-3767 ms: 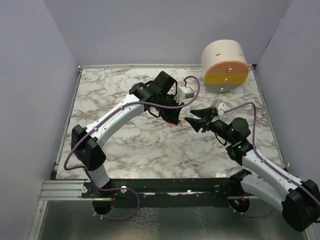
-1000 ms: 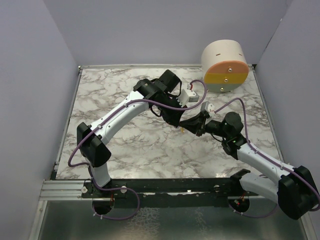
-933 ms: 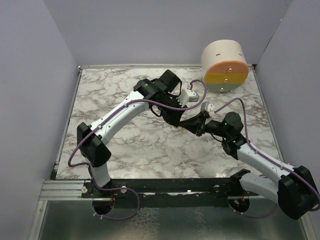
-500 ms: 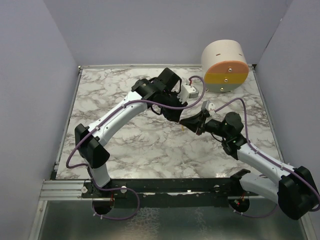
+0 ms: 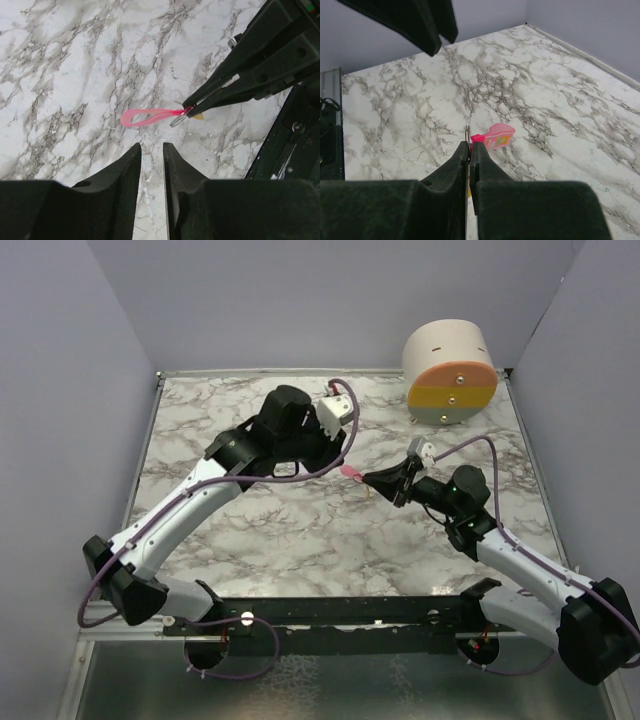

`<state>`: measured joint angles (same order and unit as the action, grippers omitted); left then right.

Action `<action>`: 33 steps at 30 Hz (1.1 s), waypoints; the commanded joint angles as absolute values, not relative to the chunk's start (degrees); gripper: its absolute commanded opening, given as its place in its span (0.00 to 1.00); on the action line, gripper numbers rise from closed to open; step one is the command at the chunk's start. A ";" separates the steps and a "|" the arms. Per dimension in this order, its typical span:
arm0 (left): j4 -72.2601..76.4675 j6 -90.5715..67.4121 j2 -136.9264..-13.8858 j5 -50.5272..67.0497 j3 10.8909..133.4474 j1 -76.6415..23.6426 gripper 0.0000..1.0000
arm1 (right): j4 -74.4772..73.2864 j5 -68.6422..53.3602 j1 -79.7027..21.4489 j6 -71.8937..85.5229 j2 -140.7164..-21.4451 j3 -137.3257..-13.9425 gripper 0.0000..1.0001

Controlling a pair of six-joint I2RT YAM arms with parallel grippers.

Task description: Put the keys on the keyring

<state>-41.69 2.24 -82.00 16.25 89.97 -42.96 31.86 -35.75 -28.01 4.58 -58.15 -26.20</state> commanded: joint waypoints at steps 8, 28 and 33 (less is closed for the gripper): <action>10.49 -12.85 -62.57 12.36 53.01 -42.98 0.36 | 35.71 -26.06 -27.66 11.51 -53.66 -25.18 0.01; 48.70 -24.38 -66.43 19.44 36.35 -42.98 0.41 | 37.53 -20.39 -27.66 22.39 -49.48 -24.19 0.01; 52.25 -26.94 -70.12 23.74 37.04 -42.98 0.42 | 37.18 -20.21 -27.69 22.52 -48.48 -24.03 0.01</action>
